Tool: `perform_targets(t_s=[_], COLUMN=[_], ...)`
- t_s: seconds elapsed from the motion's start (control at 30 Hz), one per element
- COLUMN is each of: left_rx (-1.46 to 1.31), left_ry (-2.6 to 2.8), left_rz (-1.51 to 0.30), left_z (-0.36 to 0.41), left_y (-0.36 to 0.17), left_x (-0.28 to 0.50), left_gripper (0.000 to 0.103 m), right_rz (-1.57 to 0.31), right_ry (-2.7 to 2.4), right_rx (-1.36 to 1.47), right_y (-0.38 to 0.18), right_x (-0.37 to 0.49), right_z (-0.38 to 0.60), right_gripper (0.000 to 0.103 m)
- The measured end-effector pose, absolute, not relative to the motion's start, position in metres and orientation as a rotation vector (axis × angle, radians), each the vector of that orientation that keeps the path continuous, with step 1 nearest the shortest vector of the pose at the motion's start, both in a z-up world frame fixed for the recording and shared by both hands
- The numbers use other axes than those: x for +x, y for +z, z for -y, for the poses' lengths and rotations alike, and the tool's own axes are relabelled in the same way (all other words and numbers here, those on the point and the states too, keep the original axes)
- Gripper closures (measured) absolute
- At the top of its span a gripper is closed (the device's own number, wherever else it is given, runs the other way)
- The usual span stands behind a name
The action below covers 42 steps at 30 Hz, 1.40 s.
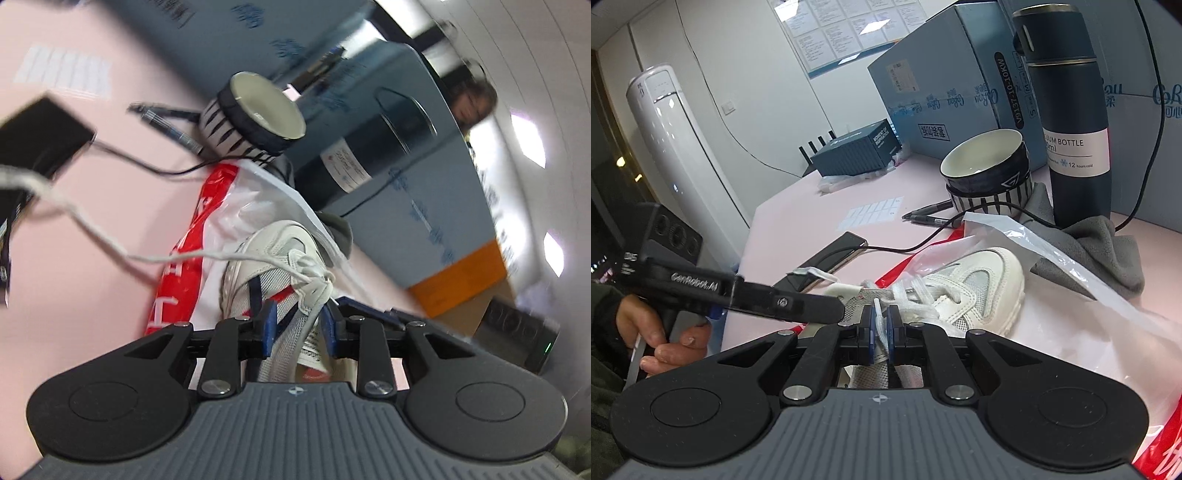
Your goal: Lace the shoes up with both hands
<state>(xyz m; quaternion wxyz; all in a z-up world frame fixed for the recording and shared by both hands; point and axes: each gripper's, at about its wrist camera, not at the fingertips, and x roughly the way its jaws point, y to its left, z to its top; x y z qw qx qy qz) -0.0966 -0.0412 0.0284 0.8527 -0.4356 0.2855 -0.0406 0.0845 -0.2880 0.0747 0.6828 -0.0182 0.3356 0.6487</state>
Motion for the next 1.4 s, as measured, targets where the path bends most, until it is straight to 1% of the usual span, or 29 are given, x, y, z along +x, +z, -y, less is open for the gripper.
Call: perform_targets(t_s=[0.07, 0.13, 0.57, 0.6, 0.63, 0.67, 0.7, 0.73, 0.93, 1.07, 1.1, 1.13, 1.17, 1.27, 1.4], left_rx=[-0.977, -1.009, -1.004, -1.002, -1.002, -1.001, -1.0, -1.0, -0.995, -0.99, -0.99, -0.989, -0.988, -0.986, -0.984], left_ry=[-0.086, -0.088, -0.093, -0.094, -0.094, -0.095, -0.095, -0.095, -0.097, -0.098, -0.098, -0.098, -0.098, -0.098, -0.098], left_rz=[-0.597, -0.595, -0.599, -0.6, -0.601, -0.601, -0.601, -0.602, -0.604, -0.605, -0.605, -0.605, -0.605, -0.606, -0.606], left_z=[0.036, 0.034, 0.034, 0.034, 0.034, 0.034, 0.034, 0.034, 0.035, 0.036, 0.036, 0.036, 0.036, 0.036, 0.036], left_y=[0.023, 0.021, 0.021, 0.021, 0.021, 0.021, 0.021, 0.021, 0.021, 0.022, 0.021, 0.021, 0.021, 0.022, 0.022], left_x=[-0.098, -0.098, -0.097, -0.097, -0.097, -0.098, -0.097, -0.097, -0.096, -0.095, -0.095, -0.095, -0.095, -0.095, -0.096], left_gripper=[0.077, 0.077, 0.076, 0.076, 0.076, 0.076, 0.076, 0.076, 0.076, 0.076, 0.076, 0.076, 0.075, 0.075, 0.075], right_rz=[-0.75, -0.749, -0.711, -0.704, -0.702, -0.698, -0.684, -0.663, -0.635, -0.581, -0.569, -0.561, -0.56, -0.568, -0.614], right_ry=[1.458, 1.458, 1.409, 1.402, 1.396, 1.389, 1.379, 1.367, 1.314, 1.378, 1.391, 1.405, 1.415, 1.435, 1.452], right_rx=[-0.036, -0.03, 0.054, 0.062, 0.068, 0.07, 0.069, 0.068, 0.003, -0.196, -0.25, -0.293, -0.316, -0.349, -0.33], right_y=[0.075, 0.075, 0.086, 0.089, 0.092, 0.095, 0.098, 0.101, 0.109, 0.107, 0.106, 0.104, 0.102, 0.095, 0.088], right_x=[0.083, 0.082, 0.083, 0.085, 0.088, 0.09, 0.092, 0.094, 0.105, 0.087, 0.082, 0.077, 0.074, 0.07, 0.074], right_z=[0.287, 0.286, 0.281, 0.282, 0.283, 0.285, 0.288, 0.292, 0.31, 0.305, 0.301, 0.298, 0.296, 0.289, 0.284], right_gripper=[0.096, 0.096, 0.096, 0.095, 0.09, 0.083, 0.067, 0.064, 0.063, 0.065, 0.067, 0.076, 0.08, 0.083, 0.084])
